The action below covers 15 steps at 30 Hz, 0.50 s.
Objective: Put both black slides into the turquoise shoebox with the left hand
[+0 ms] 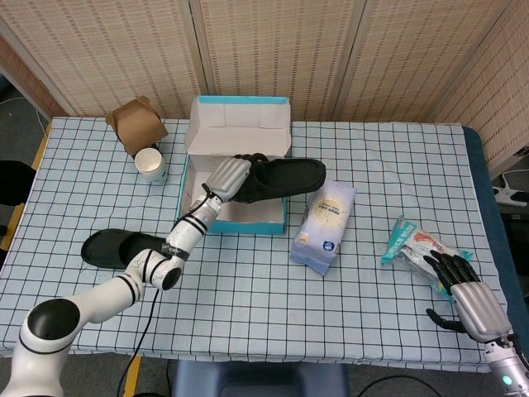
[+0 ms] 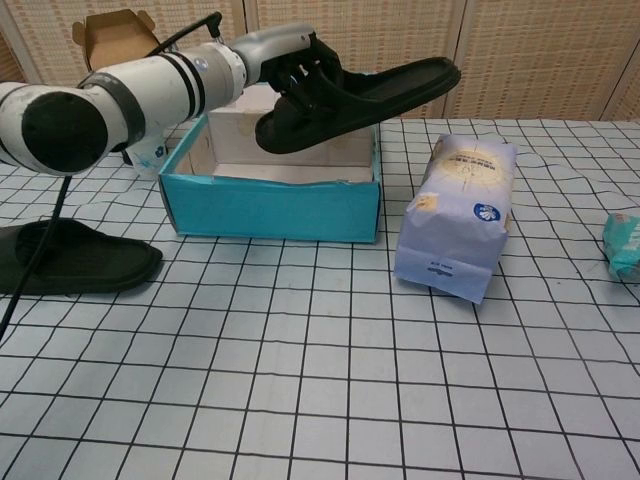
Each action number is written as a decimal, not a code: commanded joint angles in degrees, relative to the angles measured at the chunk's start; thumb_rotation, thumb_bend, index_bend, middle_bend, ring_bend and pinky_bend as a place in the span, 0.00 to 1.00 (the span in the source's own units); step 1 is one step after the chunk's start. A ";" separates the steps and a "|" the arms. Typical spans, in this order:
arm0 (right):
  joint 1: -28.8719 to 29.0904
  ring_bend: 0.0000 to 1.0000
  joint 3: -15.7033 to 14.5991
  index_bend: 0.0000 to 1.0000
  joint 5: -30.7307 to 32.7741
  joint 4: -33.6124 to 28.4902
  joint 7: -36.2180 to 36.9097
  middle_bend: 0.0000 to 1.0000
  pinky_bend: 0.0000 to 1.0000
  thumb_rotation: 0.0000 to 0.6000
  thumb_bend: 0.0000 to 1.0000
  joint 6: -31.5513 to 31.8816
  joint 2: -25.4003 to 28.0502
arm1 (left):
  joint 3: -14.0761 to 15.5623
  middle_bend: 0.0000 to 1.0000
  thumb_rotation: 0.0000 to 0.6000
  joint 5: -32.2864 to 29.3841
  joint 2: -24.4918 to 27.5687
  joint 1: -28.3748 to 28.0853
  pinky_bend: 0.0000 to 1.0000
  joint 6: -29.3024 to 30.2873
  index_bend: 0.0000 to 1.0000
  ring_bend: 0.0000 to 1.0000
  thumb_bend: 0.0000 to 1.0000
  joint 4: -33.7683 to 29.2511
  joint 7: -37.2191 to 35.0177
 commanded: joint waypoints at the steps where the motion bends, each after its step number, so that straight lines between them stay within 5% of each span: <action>1: -0.04 0.00 -0.02 0.00 -0.08 -0.11 0.11 0.00 0.00 1.00 0.17 0.08 0.10 | 2.89 0.52 1.00 4.19 -5.63 -1.66 0.55 -1.13 0.47 0.45 0.41 11.08 -7.37; 10: 0.08 0.00 -0.43 0.00 -0.61 -0.43 0.06 0.00 0.00 1.00 0.17 -0.44 0.29 | 11.10 0.52 1.00 12.91 -9.46 -2.33 0.53 -0.93 0.48 0.44 0.41 24.39 -15.15; 15: 0.24 0.00 -0.63 0.00 -0.78 -0.50 0.03 0.00 0.00 1.00 0.17 -0.92 0.37 | 13.19 0.52 1.00 14.58 -11.01 -1.96 0.53 -0.46 0.48 0.44 0.41 28.79 -16.80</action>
